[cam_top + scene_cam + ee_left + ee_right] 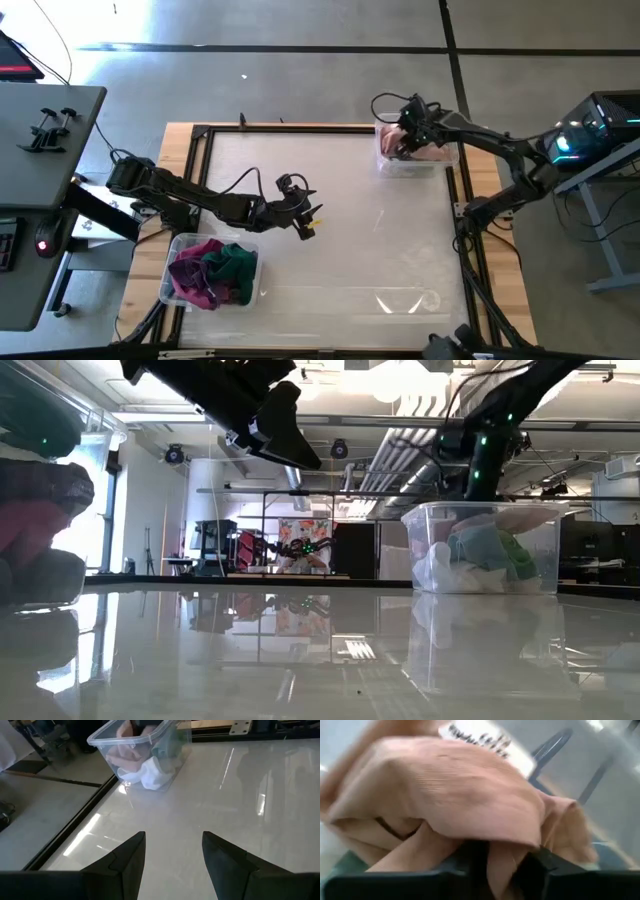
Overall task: Sort towels by color in basket
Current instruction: Put the brown towel into the top transparent bin, then move the bottom transparent bin to the top left of the table
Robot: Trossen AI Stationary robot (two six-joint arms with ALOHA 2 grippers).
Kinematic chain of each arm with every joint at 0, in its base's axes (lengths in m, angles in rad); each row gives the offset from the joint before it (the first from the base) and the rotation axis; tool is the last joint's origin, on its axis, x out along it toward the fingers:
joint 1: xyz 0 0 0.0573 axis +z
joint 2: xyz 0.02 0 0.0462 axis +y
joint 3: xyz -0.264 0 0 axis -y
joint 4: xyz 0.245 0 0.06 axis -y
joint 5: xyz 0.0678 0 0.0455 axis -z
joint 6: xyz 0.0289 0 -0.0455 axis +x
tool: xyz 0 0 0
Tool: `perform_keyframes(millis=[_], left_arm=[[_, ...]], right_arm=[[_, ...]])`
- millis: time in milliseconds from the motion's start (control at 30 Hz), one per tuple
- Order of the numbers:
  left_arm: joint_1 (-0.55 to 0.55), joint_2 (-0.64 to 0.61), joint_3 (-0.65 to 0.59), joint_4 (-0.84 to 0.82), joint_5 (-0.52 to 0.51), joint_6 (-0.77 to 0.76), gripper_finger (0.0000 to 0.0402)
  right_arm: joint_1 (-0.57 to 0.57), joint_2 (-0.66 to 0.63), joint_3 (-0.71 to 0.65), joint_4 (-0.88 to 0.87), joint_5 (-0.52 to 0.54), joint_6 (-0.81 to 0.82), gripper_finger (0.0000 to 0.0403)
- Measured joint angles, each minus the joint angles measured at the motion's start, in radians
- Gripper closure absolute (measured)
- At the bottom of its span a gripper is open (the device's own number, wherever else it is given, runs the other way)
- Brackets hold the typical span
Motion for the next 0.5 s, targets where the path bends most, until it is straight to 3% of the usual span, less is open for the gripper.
perform_keyframes(millis=[200,367,500], left_arm=[[0.0,0.0,0.0,0.002,0.003,-0.002,0.0218],[-0.001,0.0,0.0,0.002,0.003,-0.018,0.0218],[-0.001,0.0,0.0,0.014,0.004,-0.018,0.0218]], right_arm=[[0.001,-0.113,0.074,-0.012,0.012,-0.034,0.0217],[0.061,-0.242,0.077,0.043,-0.005,-0.01,0.0204],[0.193,-0.336,-0.006,0.121,-0.014,0.08,0.0203]])
